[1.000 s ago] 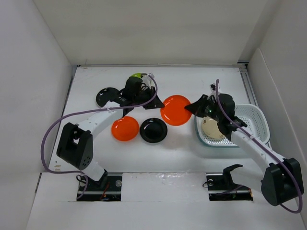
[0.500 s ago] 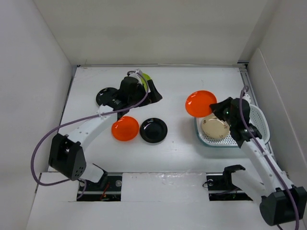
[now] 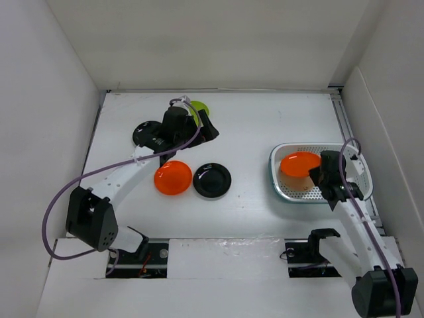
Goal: Place the plates into the plastic bin on the countertop
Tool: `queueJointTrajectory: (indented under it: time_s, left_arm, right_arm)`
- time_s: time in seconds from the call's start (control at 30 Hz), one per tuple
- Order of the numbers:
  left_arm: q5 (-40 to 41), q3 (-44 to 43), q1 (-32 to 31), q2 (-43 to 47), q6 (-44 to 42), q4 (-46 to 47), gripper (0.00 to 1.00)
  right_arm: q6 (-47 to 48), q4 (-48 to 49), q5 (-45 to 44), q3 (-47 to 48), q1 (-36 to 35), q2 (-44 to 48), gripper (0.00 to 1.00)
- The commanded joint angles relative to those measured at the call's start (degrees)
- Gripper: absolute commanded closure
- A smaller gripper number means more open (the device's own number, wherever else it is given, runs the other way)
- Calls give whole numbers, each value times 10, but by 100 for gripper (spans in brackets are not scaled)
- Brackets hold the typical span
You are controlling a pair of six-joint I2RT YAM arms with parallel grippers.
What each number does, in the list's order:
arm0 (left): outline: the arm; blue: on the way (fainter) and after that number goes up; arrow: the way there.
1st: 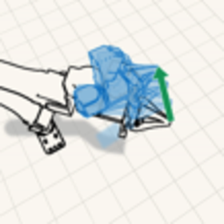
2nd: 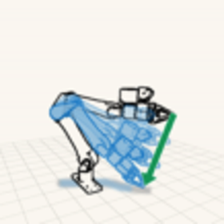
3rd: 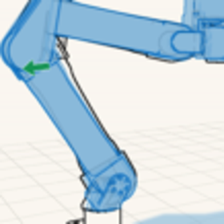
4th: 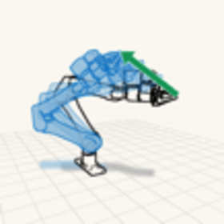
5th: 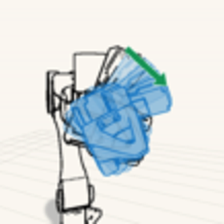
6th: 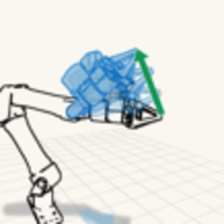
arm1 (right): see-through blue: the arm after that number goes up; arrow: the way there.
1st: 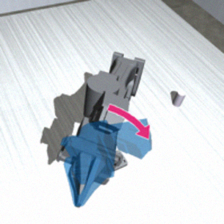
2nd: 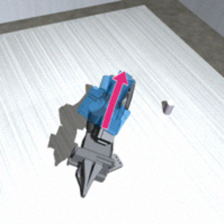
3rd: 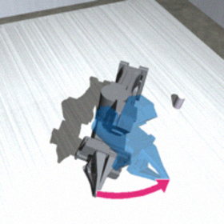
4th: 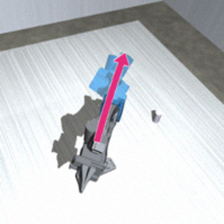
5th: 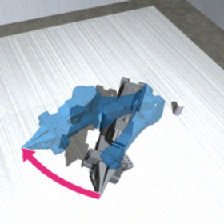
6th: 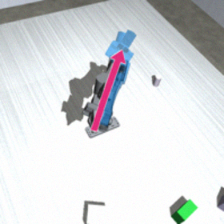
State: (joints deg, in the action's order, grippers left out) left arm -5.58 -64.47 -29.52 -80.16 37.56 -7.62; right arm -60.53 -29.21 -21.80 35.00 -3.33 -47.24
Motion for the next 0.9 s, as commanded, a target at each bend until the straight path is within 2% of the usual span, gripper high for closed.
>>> queueJointTrajectory:
  time_s: [0.0,0.1,0.23,0.27,0.37,0.4,0.47,0.5,0.53,0.57,0.6,0.87]
  left_arm:
    - [-4,7,0,-1,2,11,0]
    - [-4,7,0,-7,2,11,0]
    - [-4,7,0,-12,2,11,0]
    - [-4,7,0,-12,2,11,0]
    - [-4,7,0,-17,2,11,0]
    - [-4,7,0,-18,2,16,0]
    - [-4,7,0,-18,-3,16,0]
    - [-4,7,0,-18,-3,16,0]
    - [-4,7,0,-23,-3,16,0]
    - [-4,7,0,-23,-3,16,0]
    - [-4,2,0,-23,-3,16,0]
    - [51,-25,0,-55,18,-31,0]
  right_arm:
    - [-27,6,-15,-14,5,16,100]
    - [-27,13,-10,-21,10,16,100]
    - [-27,18,-3,-27,10,5,94]
    - [-27,18,5,-27,10,5,89]
    - [-21,24,19,-34,10,5,49]
    - [-16,24,19,-34,10,5,25]
    - [-16,13,25,-34,10,13,15]
    - [-16,6,25,-25,10,21,13]
    - [-16,0,30,-15,10,30,6]
    - [-16,-8,30,-10,10,36,6]
    - [-16,-26,30,-5,10,49,0]
    - [-4,-85,28,33,10,89,0]
